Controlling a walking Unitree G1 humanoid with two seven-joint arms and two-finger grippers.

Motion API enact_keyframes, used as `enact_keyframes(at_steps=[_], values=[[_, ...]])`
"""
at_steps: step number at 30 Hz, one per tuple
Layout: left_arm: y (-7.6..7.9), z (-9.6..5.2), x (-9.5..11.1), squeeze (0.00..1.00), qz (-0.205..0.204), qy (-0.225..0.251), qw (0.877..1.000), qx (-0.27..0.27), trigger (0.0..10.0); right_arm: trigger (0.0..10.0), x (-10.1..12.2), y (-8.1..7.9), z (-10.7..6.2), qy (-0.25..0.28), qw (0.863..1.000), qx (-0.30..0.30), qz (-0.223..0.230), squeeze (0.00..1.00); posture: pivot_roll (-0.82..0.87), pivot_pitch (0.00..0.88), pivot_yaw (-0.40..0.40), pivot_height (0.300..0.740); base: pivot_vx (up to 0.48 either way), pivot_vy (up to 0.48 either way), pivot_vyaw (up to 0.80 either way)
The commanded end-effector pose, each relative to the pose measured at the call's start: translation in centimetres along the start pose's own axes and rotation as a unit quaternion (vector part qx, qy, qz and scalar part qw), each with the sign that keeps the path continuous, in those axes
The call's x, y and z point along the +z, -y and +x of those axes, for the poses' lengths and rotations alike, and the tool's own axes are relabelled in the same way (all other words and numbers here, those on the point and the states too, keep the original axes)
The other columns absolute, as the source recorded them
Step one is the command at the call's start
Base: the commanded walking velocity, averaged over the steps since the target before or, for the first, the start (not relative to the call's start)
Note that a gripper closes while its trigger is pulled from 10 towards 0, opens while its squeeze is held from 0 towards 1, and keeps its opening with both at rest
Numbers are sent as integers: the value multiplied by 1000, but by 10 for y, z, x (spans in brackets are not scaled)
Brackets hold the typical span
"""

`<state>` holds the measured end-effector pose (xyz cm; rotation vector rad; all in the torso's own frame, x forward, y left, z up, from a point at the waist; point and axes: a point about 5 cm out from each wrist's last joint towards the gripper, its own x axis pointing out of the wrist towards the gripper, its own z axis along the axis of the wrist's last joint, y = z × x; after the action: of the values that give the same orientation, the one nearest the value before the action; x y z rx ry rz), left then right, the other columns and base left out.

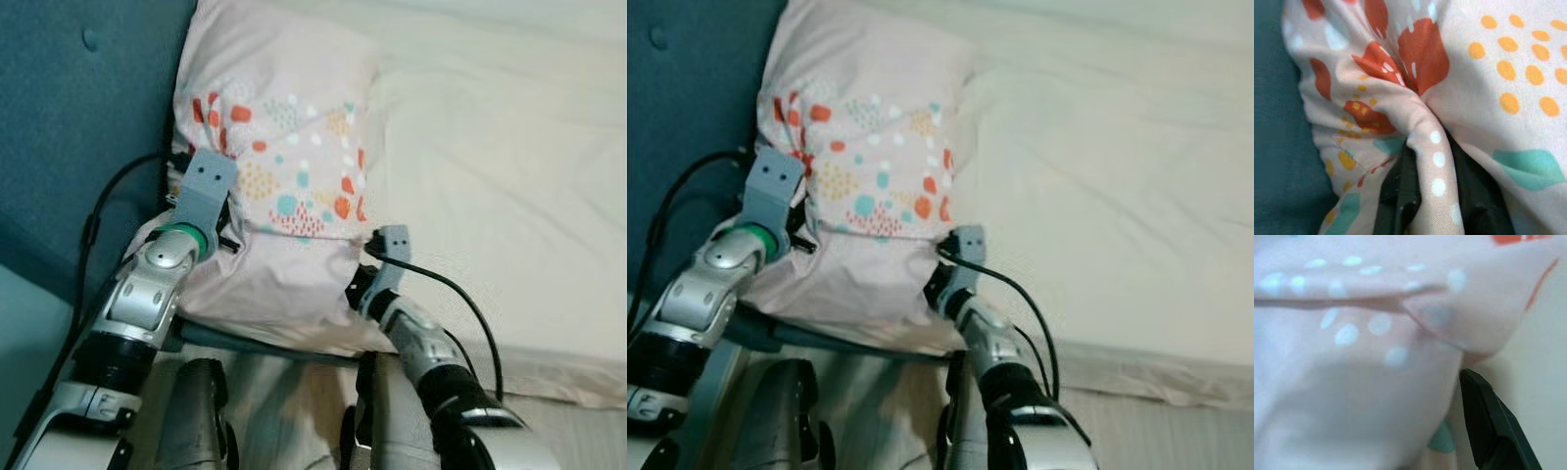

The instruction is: Clean up the room

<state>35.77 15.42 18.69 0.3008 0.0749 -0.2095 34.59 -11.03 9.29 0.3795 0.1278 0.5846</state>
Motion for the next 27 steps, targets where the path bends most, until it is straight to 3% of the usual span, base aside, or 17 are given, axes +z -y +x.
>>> enact_keyframes(at_steps=[1, 3, 7, 8, 11, 14, 15, 17, 20, 21, 22, 23, 24, 25, 27], values=[[5, -3, -1, 1000, -1, 13, 1000, -12, 10000, 10000, -1, -6, -2, 7, 999, 31, 18, 0, 24, 192, 38, 584, 0, 0, 0], [-2, -9, 9, 1000, 10, 43, 999, -22, 10000, 10000, 6, -13, -9, 14, 996, 83, 29, 0, 22, 185, 39, 584, 0, 0, 0], [-5, -15, 15, 1000, 30, 60, 997, -33, 10000, 10000, 7, -15, -16, 8, 995, 96, 18, 0, 22, 181, 38, 584, 0, 0, 0], [-9, -20, 19, 0, 37, 69, 996, -40, 10000, 10000, 6, -12, -20, 3, 996, 87, 11, 0, 21, 174, 37, 584, 0, 0, 0], [-23, -36, 27, 0, 39, 79, 994, -67, 10000, 10000, -1, 1, -35, -13, 998, 55, 3, 0, 24, 169, 35, 584, 0, 0, 0], [-26, -38, 27, 0, 38, 76, 994, -68, 10000, 10000, -2, 2, -37, -14, 999, 50, 4, 0, 24, 169, 35, 584, 0, 0, 0], [-29, -40, 24, 1000, 34, 72, 995, -67, 10000, 10000, -1, 3, -40, -14, 999, 43, 3, 0, 30, 163, 33, 584, 0, 0, 0], [-35, -44, 21, 1000, 23, 73, 995, -66, 10000, 10000, 5, 6, -48, -5, 1000, 25, 3, 0, 24, 159, 32, 584, 0, 0, 0], [-38, -53, 36, 1000, -33, 113, 989, -87, 10000, 10000, 20, 6, -59, 21, 1000, 12, -17, 0, 19, 154, 27, 584, 0, 0, 0], [-38, -53, 36, 1000, -33, 113, 989, -87, 10000, 10000, 20, 6, -59, 21, 1000, 12, -17, 0, 19, 154, 27, 584, 0, 0, 0], [-38, -54, 38, 0, -38, 118, 988, -88, 10000, 10000, 22, 5, -61, 22, 999, 13, -20, 0, 19, 154, 27, 584, 0, 0, 0], [-38, -54, 38, 0, -38, 118, 988, -88, 10000, 10000, 22, 5, -61, 22, 999, 13, -20, 0, 19, 154, 27, 584, 0, 0, 0], [-36, -57, 52, 0, -92, 162, 979, -82, 10000, 10000, 41, 2, -75, 58, 995, -6, -82, 0, 5, 144, 19, 584, 0, 0, 0], [-35, -58, 58, 0, -113, 181, 974, -78, 10000, 10000, 51, -1, -82, 79, 991, -17, -110, 0, 5, 144, 19, 584, 0, 0, 0], [-32, -59, 64, 0, -129, 200, 968, -77, 10000, 10000, 62, -3, -88, 105, 985, -32, -132, 0, 5, 144, 19, 584, 0, 0, 0]])
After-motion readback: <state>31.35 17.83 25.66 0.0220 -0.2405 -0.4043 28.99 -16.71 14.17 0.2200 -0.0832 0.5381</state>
